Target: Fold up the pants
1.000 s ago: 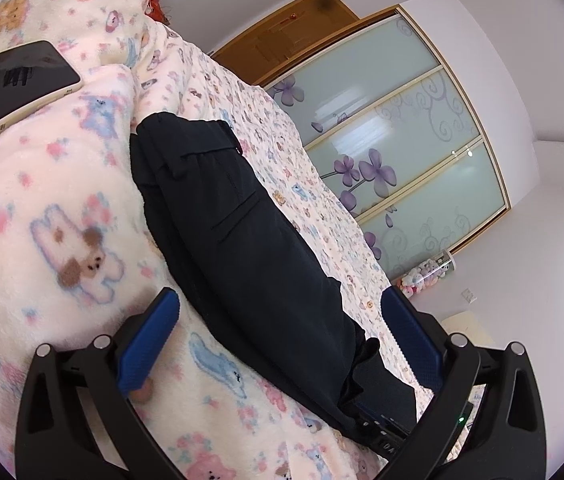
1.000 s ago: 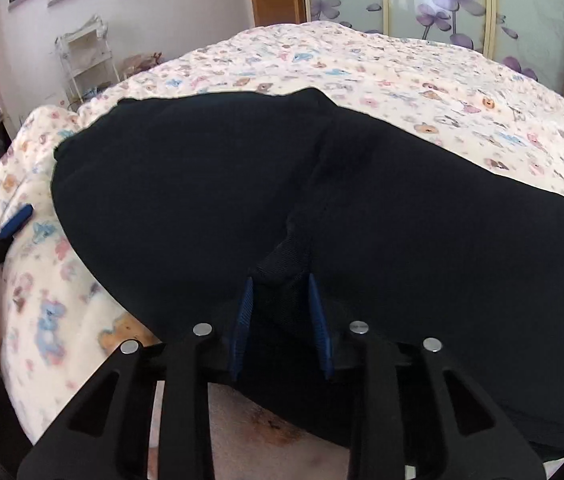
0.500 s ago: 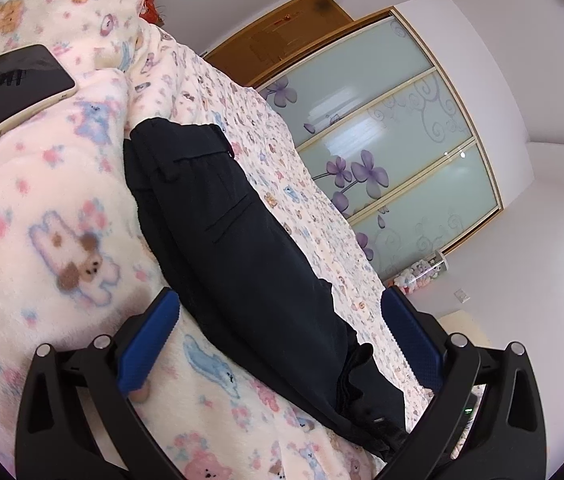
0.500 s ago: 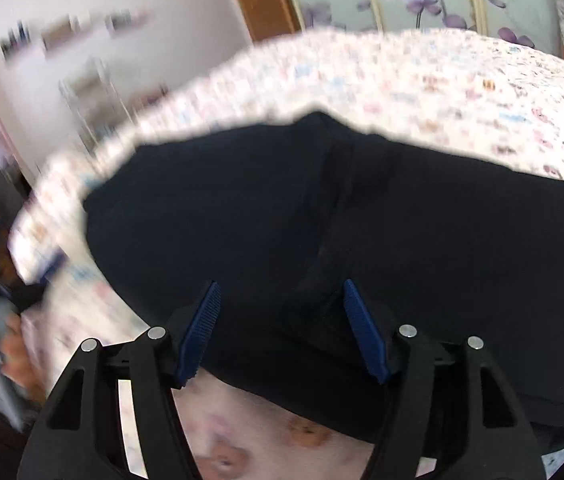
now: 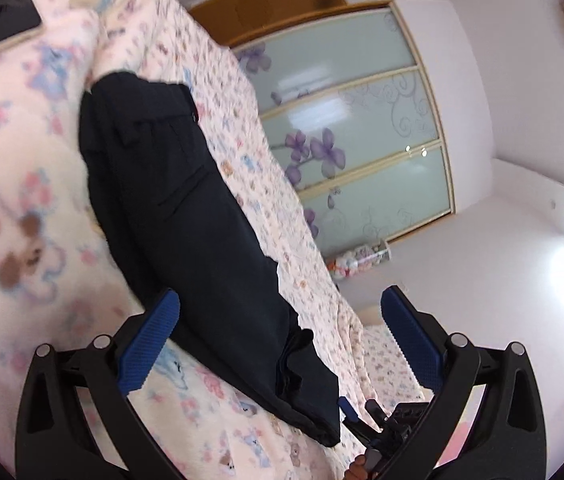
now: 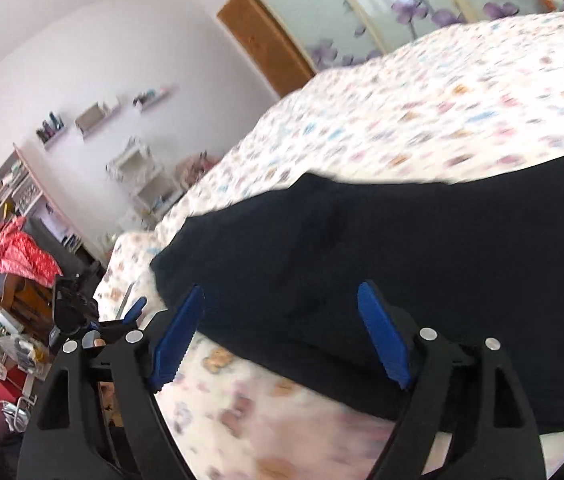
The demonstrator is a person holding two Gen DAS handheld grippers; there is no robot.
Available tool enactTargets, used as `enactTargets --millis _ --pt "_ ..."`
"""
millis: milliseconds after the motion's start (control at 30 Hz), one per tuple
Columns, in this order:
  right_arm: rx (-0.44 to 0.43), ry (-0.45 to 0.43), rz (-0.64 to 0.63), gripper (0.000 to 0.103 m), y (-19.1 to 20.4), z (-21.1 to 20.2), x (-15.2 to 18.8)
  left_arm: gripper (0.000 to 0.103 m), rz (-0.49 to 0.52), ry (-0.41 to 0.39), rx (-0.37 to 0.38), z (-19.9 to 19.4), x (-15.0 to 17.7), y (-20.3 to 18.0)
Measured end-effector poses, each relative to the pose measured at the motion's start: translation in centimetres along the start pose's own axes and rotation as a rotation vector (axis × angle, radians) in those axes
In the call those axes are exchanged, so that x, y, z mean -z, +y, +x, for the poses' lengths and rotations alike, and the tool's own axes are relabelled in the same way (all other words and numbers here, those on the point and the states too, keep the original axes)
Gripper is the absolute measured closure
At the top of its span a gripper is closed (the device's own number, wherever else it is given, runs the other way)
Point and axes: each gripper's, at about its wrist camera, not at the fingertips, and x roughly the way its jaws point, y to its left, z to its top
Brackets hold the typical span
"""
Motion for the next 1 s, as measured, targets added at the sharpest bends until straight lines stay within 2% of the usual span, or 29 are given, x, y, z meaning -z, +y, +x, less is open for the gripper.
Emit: enactTargets --millis 100,200,233,300,400,500,567,633,733,800,867,1000 --pt "-0.018 -0.068 0.056 0.022 -3.2 -2.5 -0.6 0.002 -0.037 0.055 -0.07 1.6 -0.4 1.0" --pt "-0.081 -0.168 0.129 0.018 -6.4 -3.4 -0.4 0.002 -0.097 0.079 -0.158 2.8 -0.1 2.3" --pt "-0.118 -0.183 0.175 0.018 -7.7 -3.0 0.2 0.003 -0.095 0.078 -0.17 2.9 0.0 2.4" --pt "-0.138 -0.186 0.214 0.018 -9.1 -2.0 0.9 0.003 -0.09 0.081 -0.207 3.2 0.1 2.3" --pt "-0.189 -0.196 0.231 0.018 -9.7 -1.4 0.8 0.002 -0.14 0.098 -0.244 4.0 -0.8 2.6" --pt "-0.208 -0.193 0.236 0.018 -9.9 -1.6 1.1 0.002 -0.202 0.103 -0.249 4.7 -2.0 3.1" --pt "-0.227 -0.199 0.24 0.018 -9.9 -1.6 1.1 0.002 -0.207 0.109 -0.247 5.4 -2.7 3.1" --pt "-0.244 -0.206 0.247 0.018 -10.2 -2.1 1.4 0.002 -0.176 0.109 -0.217 5.4 -3.0 2.4" --pt "-0.27 -0.208 0.255 0.018 -10.5 -2.1 1.4 0.002 -0.058 0.079 -0.162 5.1 -3.0 0.3" --pt "-0.28 -0.205 0.257 0.018 -10.5 -1.9 1.4 0.002 -0.018 0.079 -0.195 5.6 -2.8 -0.1" --pt "-0.283 -0.202 0.254 0.018 -10.4 -1.9 1.4 0.002 -0.05 0.081 -0.245 6.3 -3.0 0.9" --pt "-0.294 -0.2 0.246 0.016 -10.0 -1.8 1.5 0.002 -0.146 0.0 -0.187 6.1 -3.8 1.9"
